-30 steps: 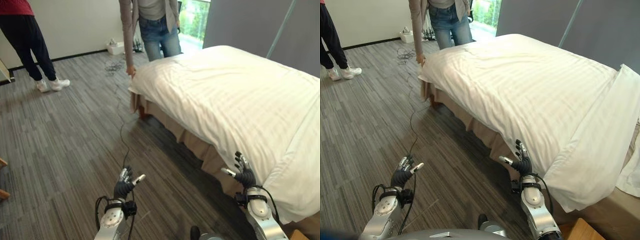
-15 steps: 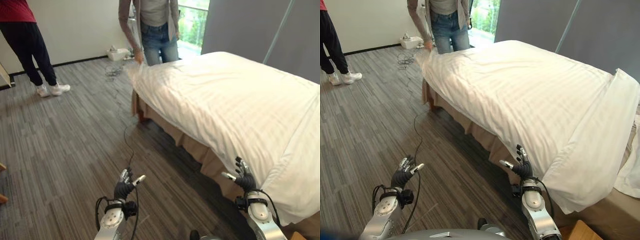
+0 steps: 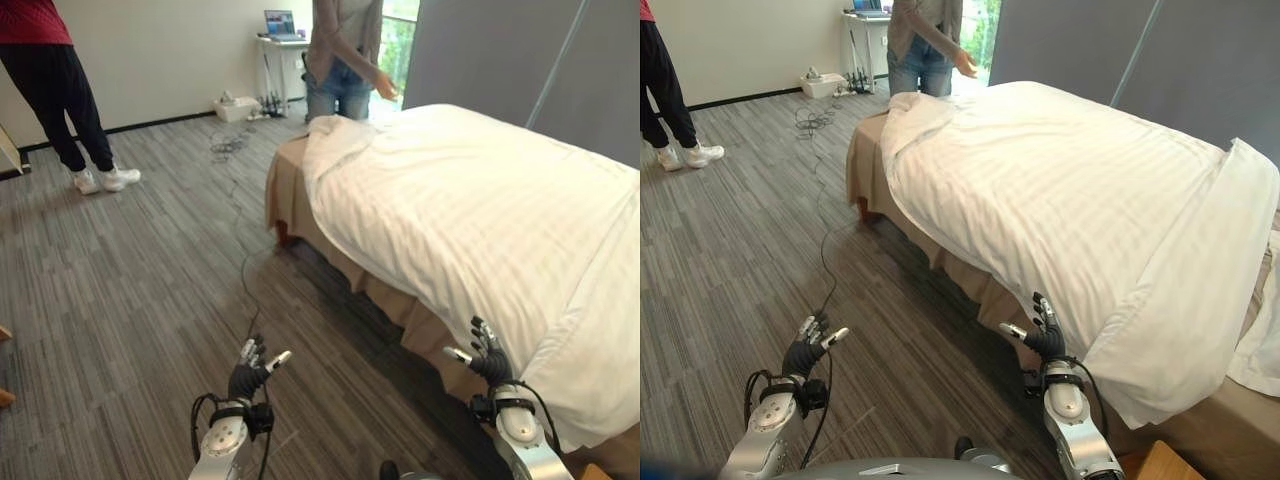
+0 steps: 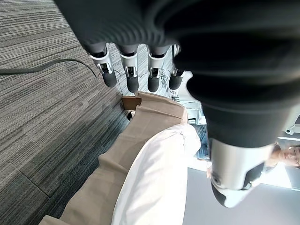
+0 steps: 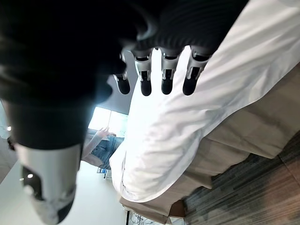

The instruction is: Making the bed.

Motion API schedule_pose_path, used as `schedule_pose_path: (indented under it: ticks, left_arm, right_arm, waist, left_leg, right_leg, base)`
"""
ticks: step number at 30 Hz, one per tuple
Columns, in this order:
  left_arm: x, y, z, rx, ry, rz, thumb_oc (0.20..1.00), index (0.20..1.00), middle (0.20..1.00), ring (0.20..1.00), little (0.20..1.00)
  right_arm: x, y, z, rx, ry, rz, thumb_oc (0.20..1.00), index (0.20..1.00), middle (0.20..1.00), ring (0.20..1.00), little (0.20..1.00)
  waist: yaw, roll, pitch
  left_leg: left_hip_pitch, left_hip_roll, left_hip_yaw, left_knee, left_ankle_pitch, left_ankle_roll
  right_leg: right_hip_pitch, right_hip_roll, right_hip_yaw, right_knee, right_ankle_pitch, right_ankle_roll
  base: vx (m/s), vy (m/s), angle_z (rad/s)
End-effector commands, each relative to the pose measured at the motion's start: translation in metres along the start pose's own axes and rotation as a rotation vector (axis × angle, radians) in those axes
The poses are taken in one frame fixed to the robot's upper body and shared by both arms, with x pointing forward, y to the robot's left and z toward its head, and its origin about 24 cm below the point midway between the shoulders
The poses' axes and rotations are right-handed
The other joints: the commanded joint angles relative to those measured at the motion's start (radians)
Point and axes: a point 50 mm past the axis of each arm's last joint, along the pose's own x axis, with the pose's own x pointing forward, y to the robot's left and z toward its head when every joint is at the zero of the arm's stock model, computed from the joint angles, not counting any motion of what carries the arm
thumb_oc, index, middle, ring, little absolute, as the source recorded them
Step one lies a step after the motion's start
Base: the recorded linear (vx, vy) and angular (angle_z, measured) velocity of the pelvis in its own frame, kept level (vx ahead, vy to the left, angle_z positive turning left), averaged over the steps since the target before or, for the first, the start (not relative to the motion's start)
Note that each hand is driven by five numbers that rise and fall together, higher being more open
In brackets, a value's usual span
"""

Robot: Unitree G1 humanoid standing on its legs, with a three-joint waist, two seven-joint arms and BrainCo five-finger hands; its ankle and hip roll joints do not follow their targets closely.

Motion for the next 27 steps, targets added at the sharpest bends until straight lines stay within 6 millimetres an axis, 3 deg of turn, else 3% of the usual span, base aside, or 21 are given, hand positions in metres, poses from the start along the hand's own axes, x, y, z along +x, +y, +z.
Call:
schedule_pose_path:
  ticks: [1,5,6,11,13,15,22,25,26,27]
  left_arm:
    - [0.015,-0.003,0.034,-0.028,-0.136,-0.043,1.0,1.0,1.0,1.0,1.0]
    - [0.015,-0.003,0.034,-0.024,-0.134,-0.044,1.0,1.0,1.0,1.0,1.0]
    - [0.03,0.025,0.001,0.114,0.044,-0.008,1.0,1.0,1.0,1.0,1.0]
    - [0.03,0.025,0.001,0.114,0.045,-0.008,1.0,1.0,1.0,1.0,1.0]
    - [0.021,0.024,-0.006,0.095,0.062,-0.029,1.0,1.0,1.0,1.0,1.0]
    - [0.017,0.014,-0.008,0.092,0.063,-0.068,1.0,1.0,1.0,1.0,1.0]
    - [0.019,0.012,0.006,0.125,0.005,-0.086,1.0,1.0,1.0,1.0,1.0]
    - [0.024,0.014,0.031,0.159,-0.104,-0.066,1.0,1.0,1.0,1.0,1.0]
    - [0.024,0.014,0.031,0.159,-0.104,-0.066,1.0,1.0,1.0,1.0,1.0]
    - [0.026,0.018,0.052,0.189,-0.197,-0.048,1.0,1.0,1.0,1.0,1.0]
  right_arm:
    - [0.022,-0.001,0.041,0.081,-0.171,-0.033,1.0,1.0,1.0,1.0,1.0]
    - [0.023,-0.001,0.041,0.082,-0.17,-0.031,1.0,1.0,1.0,1.0,1.0]
    - [0.032,0.042,0.013,0.021,-0.002,0.496,1.0,1.0,1.0,1.0,1.0]
    - [0.032,0.042,0.012,0.021,-0.001,0.496,1.0,1.0,1.0,1.0,1.0]
    - [0.033,0.036,0.012,0.019,-0.003,0.461,1.0,1.0,1.0,1.0,1.0]
    - [0.034,0.034,0.011,-0.002,0.003,0.442,1.0,1.0,1.0,1.0,1.0]
    - [0.036,0.027,0.016,-0.028,-0.02,0.426,1.0,1.0,1.0,1.0,1.0]
    - [0.042,0.022,0.03,-0.064,-0.07,0.43,1.0,1.0,1.0,1.0,1.0]
    - [0.042,0.022,0.03,-0.064,-0.07,0.43,1.0,1.0,1.0,1.0,1.0]
    - [0.046,0.018,0.041,-0.077,-0.11,0.424,1.0,1.0,1.0,1.0,1.0]
  waist:
    - [-0.01,0.029,0.102]
    - [-0.01,0.03,0.101]
    - [-0.018,0.084,0.045]
    - [-0.018,0.084,0.042]
    - [-0.008,0.082,0.041]
    - [-0.002,0.08,0.039]
    - [0.0,0.072,0.041]
    - [0.009,0.064,0.043]
    - [0.009,0.064,0.044]
    - [0.019,0.058,0.052]
  left_leg:
    - [0.044,-0.008,0.092,0.053,-0.132,0.055]
    - [0.046,-0.01,0.09,0.051,-0.133,0.056]
    - [-0.03,-0.125,-0.037,0.022,-0.14,0.067]
    - [-0.031,-0.125,-0.037,0.022,-0.14,0.067]
    - [-0.032,-0.125,-0.041,0.021,-0.142,0.069]
    - [-0.036,-0.127,-0.047,0.018,-0.148,0.073]
    - [-0.037,-0.125,-0.049,0.015,-0.156,0.074]
    - [-0.04,-0.133,-0.057,0.022,-0.171,0.081]
    - [-0.04,-0.134,-0.057,0.022,-0.171,0.081]
    - [-0.052,-0.137,-0.062,0.043,-0.18,0.086]
  right_leg:
    - [0.039,-0.057,-0.041,0.057,-0.191,0.029]
    - [0.042,-0.058,-0.041,0.055,-0.19,0.029]
    - [0.029,-0.019,0.099,0.077,-0.222,0.034]
    - [0.028,-0.019,0.099,0.076,-0.222,0.034]
    - [0.032,-0.023,0.094,0.07,-0.22,0.037]
    - [0.034,-0.031,0.088,0.053,-0.212,0.043]
    - [0.033,-0.033,0.087,0.037,-0.208,0.046]
    - [0.031,-0.03,0.104,0.032,-0.207,0.049]
    - [0.031,-0.03,0.104,0.033,-0.207,0.049]
    - [0.028,-0.033,0.107,0.041,-0.212,0.051]
  base:
    - [0.0,0.0,0.0]
    - [0.0,0.0,0.0]
    - [0.0,0.0,0.0]
    - [0.01,-0.001,0.02]
    - [0.03,-0.007,0.0]
    - [0.07,-0.021,0.03]
    - [0.01,-0.01,0.05]
    - [0.04,0.006,-0.04]
    - [0.04,0.023,-0.09]
    - [0.03,0.032,-0.07]
